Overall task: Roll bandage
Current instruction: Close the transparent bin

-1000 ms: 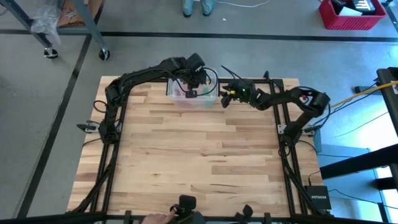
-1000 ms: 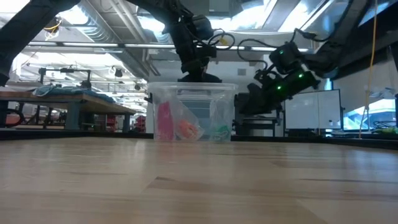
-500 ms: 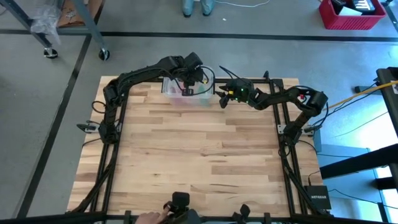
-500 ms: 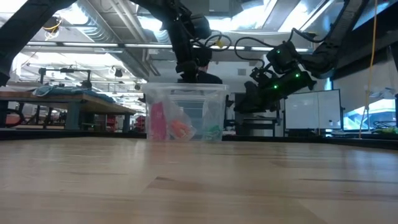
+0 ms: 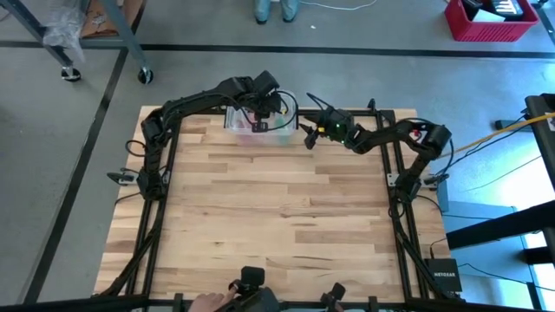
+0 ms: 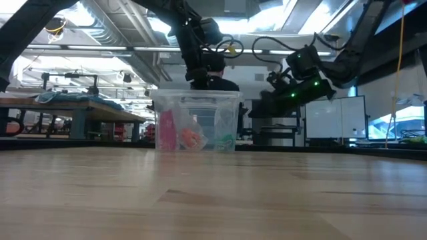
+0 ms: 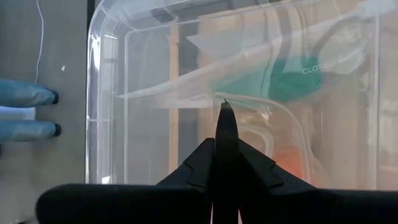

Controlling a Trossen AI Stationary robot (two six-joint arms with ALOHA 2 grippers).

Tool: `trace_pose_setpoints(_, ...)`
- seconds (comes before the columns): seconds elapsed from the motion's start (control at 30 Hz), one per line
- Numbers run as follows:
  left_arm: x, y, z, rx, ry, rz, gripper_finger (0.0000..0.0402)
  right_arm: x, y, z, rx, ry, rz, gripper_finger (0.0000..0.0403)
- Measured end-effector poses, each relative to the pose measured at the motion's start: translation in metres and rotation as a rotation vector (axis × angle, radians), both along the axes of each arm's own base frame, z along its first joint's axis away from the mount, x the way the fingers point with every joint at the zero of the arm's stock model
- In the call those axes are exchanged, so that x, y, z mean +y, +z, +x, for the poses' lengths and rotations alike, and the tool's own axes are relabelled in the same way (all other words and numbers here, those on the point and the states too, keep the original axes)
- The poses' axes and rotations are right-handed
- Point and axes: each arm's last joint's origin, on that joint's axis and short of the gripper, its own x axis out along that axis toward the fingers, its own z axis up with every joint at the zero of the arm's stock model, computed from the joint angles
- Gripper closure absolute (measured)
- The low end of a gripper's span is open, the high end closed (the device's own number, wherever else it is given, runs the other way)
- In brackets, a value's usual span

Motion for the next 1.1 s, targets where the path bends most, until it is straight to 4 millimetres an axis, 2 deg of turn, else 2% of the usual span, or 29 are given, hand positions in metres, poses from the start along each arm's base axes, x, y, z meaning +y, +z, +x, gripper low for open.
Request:
trace_pose_setpoints(0.17,0.000,0.000,0.001,-0.017,-0.013,-0.014,0.0361,0.000,-0.005,0.016,-0.019,-0.002,-0.021,0.0221)
trace_pose_setpoints(0.33,0.000,-0.002,0.001,-0.012,-0.015,-0.021,0.0361,-0.005,0.004,0.031,0.026,-0.011,-0.036,0.0221)
trace_pose_setpoints(0.53,-0.001,-0.002,0.001,-0.008,-0.016,-0.019,0.0361,-0.003,0.027,0.027,0.000,-0.059,-0.092,0.0221)
trace_pose_setpoints(0.7,-0.001,-0.002,0.001,-0.011,-0.020,-0.024,0.0361,0.002,0.037,0.027,-0.015,-0.043,-0.116,0.0221)
trace_pose_setpoints(0.87,0.000,-0.007,0.003,-0.012,-0.032,-0.049,0.0361,0.001,0.040,0.030,-0.027,-0.007,-0.121,0.0221)
trace_pose_setpoints(1.1,0.003,-0.023,0.010,0.005,-0.038,-0.076,0.0361,-0.001,0.042,0.034,-0.035,0.021,-0.145,0.0221)
